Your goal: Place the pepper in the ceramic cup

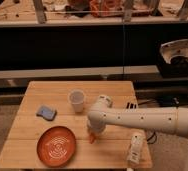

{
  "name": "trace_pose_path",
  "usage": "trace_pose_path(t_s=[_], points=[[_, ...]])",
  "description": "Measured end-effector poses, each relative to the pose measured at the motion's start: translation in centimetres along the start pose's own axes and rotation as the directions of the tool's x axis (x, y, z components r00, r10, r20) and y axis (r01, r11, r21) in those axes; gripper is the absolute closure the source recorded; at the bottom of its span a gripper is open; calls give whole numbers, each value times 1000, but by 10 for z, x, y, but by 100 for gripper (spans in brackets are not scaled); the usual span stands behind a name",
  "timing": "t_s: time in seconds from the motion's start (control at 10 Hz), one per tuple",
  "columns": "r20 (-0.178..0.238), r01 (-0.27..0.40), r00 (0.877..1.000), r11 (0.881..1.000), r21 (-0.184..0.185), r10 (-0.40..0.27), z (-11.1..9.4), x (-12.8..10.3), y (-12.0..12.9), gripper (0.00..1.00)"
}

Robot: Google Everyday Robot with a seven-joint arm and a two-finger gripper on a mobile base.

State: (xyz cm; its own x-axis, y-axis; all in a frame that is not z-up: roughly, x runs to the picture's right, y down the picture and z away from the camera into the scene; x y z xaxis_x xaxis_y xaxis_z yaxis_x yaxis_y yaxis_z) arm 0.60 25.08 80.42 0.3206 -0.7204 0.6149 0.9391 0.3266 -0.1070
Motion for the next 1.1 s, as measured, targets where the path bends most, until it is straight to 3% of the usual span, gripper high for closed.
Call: trace_pose_path(t_s=[0.4, 1.1], points=[[-25, -21, 999, 999, 25, 22, -40, 33, -13, 100], [-37, -32, 999, 998, 55, 34, -70, 69, -27, 100]])
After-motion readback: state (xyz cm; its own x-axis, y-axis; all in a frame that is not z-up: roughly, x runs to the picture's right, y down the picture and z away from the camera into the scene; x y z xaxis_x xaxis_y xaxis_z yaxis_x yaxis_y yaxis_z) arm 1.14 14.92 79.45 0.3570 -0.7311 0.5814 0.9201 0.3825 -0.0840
